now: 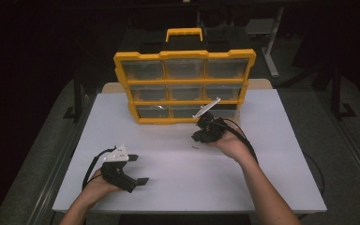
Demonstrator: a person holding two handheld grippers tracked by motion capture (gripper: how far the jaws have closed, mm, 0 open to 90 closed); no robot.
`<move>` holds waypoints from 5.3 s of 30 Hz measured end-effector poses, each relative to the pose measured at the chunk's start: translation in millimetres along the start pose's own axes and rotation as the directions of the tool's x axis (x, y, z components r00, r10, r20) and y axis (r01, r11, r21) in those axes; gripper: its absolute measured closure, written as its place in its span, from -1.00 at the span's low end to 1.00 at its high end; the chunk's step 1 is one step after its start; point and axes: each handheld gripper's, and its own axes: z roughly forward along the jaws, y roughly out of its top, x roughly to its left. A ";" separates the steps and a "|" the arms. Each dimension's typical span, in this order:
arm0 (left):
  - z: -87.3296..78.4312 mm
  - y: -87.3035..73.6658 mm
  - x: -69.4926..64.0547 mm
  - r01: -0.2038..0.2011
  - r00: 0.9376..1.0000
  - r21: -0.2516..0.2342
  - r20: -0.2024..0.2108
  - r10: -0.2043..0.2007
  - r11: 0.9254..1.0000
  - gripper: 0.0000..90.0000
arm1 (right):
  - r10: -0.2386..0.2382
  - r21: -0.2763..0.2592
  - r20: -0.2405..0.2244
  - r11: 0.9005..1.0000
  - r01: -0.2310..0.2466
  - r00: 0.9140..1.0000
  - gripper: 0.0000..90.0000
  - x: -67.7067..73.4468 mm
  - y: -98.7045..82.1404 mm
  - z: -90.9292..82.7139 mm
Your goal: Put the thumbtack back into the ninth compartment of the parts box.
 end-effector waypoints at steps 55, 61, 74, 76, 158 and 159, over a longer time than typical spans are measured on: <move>-0.6 0.3 0.0 0.000 1.000 -0.005 0.004 0.000 1.000 -0.99 | -0.032 0.134 0.045 0.991 0.026 0.998 0.62 2.2 -16.5 58.7; -0.6 0.4 0.0 -0.001 1.000 -0.004 0.004 0.001 1.000 -0.99 | -0.017 0.140 0.039 0.990 0.012 0.999 0.74 1.8 -16.5 58.3; -0.5 0.4 -0.3 0.000 1.000 -0.004 0.004 0.000 1.000 -0.99 | -0.005 0.138 0.030 0.990 0.001 1.000 0.92 0.9 -16.8 58.5; -0.6 0.4 -0.1 0.000 1.000 -0.004 0.003 0.000 1.000 -0.99 | -0.006 0.138 0.030 0.990 0.002 1.000 0.92 0.8 -16.8 58.5; 2.9 0.3 -0.8 0.007 1.000 -0.002 0.015 -0.007 1.000 -0.99 | 0.098 -0.022 0.119 0.995 -0.096 0.988 0.78 -60.1 -0.5 -34.2; 2.9 0.2 -0.9 0.008 1.000 -0.002 0.015 -0.008 1.000 -0.99 | 0.101 -0.028 0.117 0.995 -0.099 0.988 0.74 -60.1 -0.7 -35.3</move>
